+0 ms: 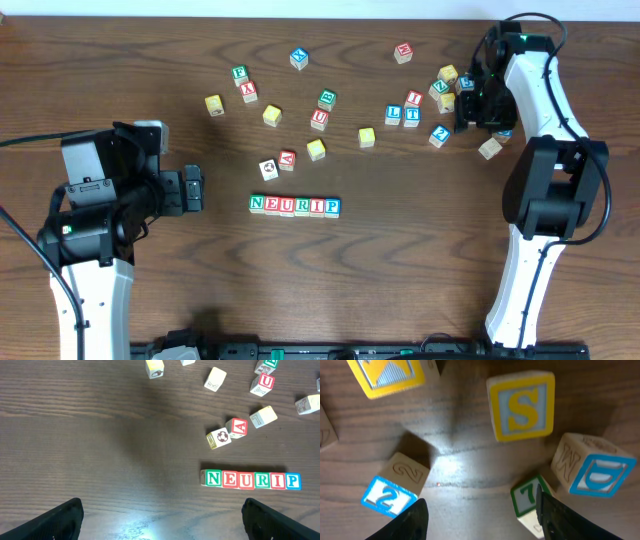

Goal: Spell out NEURIPS
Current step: 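Lower the open right gripper over the yellow-bordered S block, then close the right gripper on the yellow S block and lift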

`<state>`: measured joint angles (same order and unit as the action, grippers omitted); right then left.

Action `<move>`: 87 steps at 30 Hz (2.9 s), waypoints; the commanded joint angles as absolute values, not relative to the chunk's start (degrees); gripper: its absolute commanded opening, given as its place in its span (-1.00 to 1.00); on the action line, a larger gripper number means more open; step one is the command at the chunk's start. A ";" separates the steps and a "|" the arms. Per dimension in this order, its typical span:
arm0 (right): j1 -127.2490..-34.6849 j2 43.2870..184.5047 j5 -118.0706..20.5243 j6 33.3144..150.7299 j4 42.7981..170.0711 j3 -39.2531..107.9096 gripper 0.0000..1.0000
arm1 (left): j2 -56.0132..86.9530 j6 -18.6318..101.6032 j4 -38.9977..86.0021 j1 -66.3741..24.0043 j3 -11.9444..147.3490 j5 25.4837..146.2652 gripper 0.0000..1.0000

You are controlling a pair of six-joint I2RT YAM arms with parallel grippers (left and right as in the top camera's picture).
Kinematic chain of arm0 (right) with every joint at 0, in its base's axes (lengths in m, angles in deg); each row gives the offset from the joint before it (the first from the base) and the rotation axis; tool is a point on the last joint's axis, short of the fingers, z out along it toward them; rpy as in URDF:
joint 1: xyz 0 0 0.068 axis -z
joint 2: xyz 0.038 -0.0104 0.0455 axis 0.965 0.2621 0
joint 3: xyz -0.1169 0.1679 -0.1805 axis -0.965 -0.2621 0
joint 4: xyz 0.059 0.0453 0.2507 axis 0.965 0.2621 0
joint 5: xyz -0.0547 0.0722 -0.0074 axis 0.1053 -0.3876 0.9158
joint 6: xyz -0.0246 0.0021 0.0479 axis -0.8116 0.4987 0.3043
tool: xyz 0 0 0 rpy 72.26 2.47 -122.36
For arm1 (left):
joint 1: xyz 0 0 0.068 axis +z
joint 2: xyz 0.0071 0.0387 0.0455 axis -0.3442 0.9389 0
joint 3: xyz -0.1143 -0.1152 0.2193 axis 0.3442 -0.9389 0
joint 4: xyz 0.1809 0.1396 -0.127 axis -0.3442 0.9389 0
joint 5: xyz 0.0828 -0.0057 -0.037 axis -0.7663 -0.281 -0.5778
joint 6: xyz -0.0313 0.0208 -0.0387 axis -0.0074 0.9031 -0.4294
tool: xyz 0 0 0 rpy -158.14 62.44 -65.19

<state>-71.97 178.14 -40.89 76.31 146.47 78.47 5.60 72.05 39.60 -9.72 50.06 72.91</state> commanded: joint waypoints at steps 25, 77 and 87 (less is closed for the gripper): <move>-71.73 178.10 -36.09 75.19 140.13 79.28 0.18 | 5.58 72.99 39.60 -9.55 50.89 72.72 0.98; -71.49 182.58 -35.10 73.84 133.29 79.17 0.17 | 5.58 72.97 39.60 -9.55 50.89 72.72 0.98; -71.58 182.76 -35.10 73.97 132.06 79.21 0.06 | 5.58 72.97 39.60 -9.55 50.89 72.74 0.98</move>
<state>-71.71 182.80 -35.78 74.47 132.26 78.47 5.60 72.05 39.60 -9.72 50.06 72.91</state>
